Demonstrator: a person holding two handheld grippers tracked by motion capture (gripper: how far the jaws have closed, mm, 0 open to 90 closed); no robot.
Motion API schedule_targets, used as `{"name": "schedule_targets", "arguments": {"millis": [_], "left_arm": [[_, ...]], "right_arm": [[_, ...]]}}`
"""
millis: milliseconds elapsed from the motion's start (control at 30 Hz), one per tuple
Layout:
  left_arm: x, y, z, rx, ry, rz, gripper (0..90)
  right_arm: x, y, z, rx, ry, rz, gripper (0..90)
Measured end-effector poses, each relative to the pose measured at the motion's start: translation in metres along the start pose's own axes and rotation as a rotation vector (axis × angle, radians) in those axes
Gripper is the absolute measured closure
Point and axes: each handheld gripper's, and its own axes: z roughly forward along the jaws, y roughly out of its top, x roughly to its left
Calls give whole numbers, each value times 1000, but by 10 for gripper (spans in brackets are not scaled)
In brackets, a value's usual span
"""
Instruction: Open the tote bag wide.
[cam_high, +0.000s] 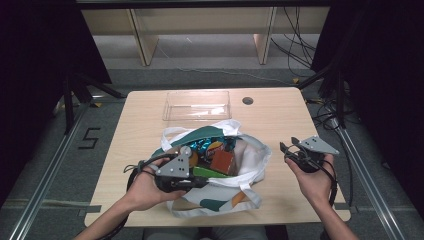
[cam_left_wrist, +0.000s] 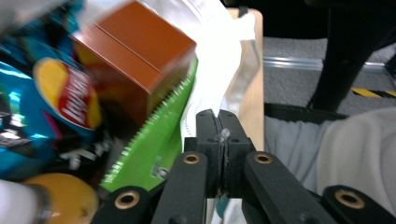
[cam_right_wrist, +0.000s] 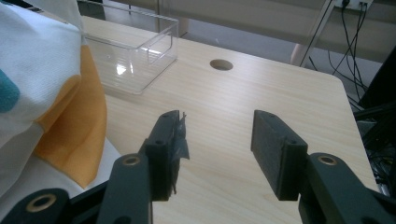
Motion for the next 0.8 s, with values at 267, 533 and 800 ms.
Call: {"name": "schedule_targets", "arguments": {"millis": [267, 533, 800], "left_arm": [[1, -11, 14, 26, -11, -50, 884], [10, -32, 43, 100, 6, -99, 884], [19, -51, 58, 123, 36, -157, 883]], "right_arm": [[0, 0, 0, -6, -3, 10, 528], [-1, 0, 0, -10, -8, -4, 525], [-2, 0, 0, -9, -6, -3, 525]]}}
